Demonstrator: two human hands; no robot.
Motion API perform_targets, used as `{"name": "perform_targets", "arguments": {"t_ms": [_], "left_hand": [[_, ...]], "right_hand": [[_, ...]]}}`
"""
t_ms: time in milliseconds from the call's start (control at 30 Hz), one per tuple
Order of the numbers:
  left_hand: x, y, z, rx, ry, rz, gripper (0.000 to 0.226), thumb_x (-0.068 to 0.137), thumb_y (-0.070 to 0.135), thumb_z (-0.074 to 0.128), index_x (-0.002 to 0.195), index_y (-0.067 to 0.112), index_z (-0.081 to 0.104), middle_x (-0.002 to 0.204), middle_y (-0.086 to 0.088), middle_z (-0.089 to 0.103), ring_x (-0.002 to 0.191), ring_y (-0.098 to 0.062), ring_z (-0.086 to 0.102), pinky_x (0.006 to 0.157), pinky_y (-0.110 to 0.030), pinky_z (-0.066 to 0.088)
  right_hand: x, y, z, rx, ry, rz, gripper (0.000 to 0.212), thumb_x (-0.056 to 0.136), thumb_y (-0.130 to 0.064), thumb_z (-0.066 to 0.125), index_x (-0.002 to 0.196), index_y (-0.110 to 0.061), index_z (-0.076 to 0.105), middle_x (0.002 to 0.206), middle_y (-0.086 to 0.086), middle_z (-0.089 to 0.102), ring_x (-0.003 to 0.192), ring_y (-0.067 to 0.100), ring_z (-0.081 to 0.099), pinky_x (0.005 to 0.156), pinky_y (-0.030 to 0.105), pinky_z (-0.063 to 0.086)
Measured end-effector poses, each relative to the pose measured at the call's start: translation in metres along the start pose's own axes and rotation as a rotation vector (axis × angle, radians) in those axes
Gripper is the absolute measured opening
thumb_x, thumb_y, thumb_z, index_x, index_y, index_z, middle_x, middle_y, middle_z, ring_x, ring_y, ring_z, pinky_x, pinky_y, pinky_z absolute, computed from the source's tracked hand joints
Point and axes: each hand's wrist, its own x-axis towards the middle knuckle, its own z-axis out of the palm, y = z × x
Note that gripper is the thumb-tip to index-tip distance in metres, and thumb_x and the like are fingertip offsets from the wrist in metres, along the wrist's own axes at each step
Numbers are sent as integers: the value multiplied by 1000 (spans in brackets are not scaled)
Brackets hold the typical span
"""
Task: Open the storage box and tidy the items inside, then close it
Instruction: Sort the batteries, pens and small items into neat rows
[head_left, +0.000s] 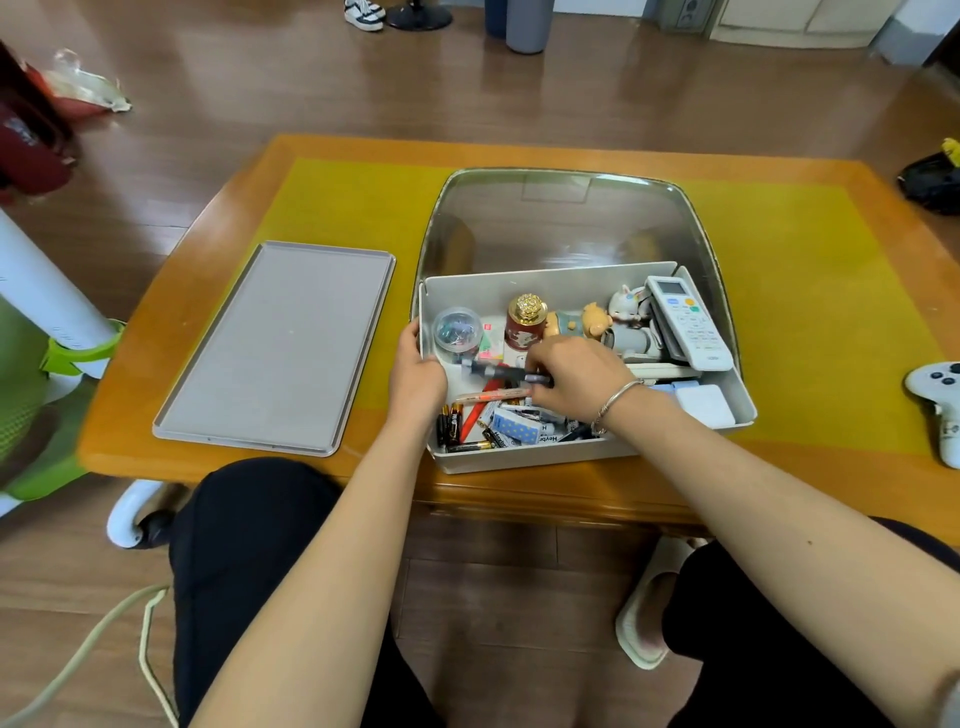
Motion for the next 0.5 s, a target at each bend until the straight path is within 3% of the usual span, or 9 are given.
{"name": "perform_targets", "arguments": {"t_ms": [200,333,500], "left_hand": [[-1,0,-2,21,-20,5,53,95,3,47,143,22,36,121,3,53,84,2,54,48,-8,44],[-2,-1,-3,15,7,4,50,98,5,42,143,24,34,123,5,52,83,2,56,51,-12,46],[-1,-4,-3,11,31,-5,44,101,13,40,143,23,31,122,2,53,78,1,57,58,-17,49]], "right_hand": [[11,-10,11,-133,-97,-50,24,86,-19,58,110,-15,63,110,5,55,99,27,58,65,32,43],[12,-11,11,-163,-95,-90,21,88,-25,54,102,-12,62,102,7,58,94,27,58,60,30,38],[1,-13,-4,90,-35,2,10,90,-23,51,85,-14,51,79,10,56,75,31,59,56,31,39]]}}
